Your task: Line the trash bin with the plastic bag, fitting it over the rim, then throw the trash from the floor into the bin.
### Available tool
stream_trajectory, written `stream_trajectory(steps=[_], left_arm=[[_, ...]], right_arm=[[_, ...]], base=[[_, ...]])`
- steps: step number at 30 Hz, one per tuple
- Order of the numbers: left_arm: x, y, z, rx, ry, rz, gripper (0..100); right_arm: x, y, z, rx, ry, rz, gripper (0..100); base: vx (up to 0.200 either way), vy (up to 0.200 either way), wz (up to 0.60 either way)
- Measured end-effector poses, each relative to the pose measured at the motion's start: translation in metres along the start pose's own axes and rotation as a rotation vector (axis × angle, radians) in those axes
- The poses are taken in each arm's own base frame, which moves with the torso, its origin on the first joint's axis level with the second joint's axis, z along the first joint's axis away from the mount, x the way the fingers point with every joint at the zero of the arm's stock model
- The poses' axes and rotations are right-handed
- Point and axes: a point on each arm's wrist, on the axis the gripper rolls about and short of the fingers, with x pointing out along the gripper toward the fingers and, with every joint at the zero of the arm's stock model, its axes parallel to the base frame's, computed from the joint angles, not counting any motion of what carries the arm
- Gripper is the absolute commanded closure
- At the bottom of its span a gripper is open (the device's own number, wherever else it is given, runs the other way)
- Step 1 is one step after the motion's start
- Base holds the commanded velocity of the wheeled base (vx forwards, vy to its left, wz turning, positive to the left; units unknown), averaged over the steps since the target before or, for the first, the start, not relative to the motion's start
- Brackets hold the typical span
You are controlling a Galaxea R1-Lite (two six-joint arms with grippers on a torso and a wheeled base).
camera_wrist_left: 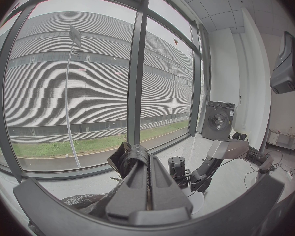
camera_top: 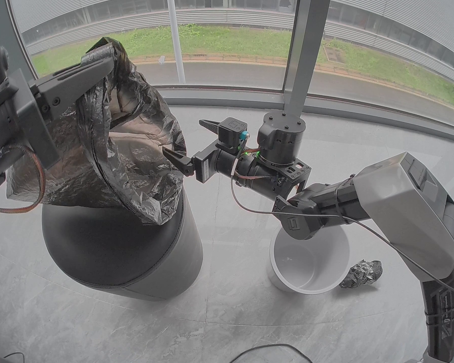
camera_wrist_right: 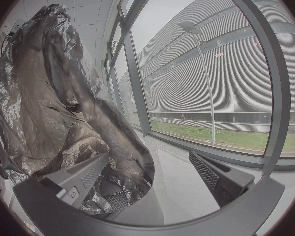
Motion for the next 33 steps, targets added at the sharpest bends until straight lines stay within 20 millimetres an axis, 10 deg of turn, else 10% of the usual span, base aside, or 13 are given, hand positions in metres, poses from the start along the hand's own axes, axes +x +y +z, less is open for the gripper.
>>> stream_trajectory(steps=[24,25,33], left_arm=[[-0.008,-0.005,-0.007,-0.006,0.015,-0.05,100],[-0.009,-0.005,-0.008,-0.008,0.02,-0.051,100],[-0.015,-0.006,-0.012,-0.017,0.048,-0.049,100]], right_arm=[[0.012,0.009,-0.009,0.029,-0.043,0.082,0],[0.014,0.008,-0.011,0.027,-0.045,0.079,100],[0.011,0.008,-0.022,0.051,-0.015,0.118,100]], base=[[0.0,0.0,0.0],[0.0,0.0,0.0],[0.0,0.0,0.0]])
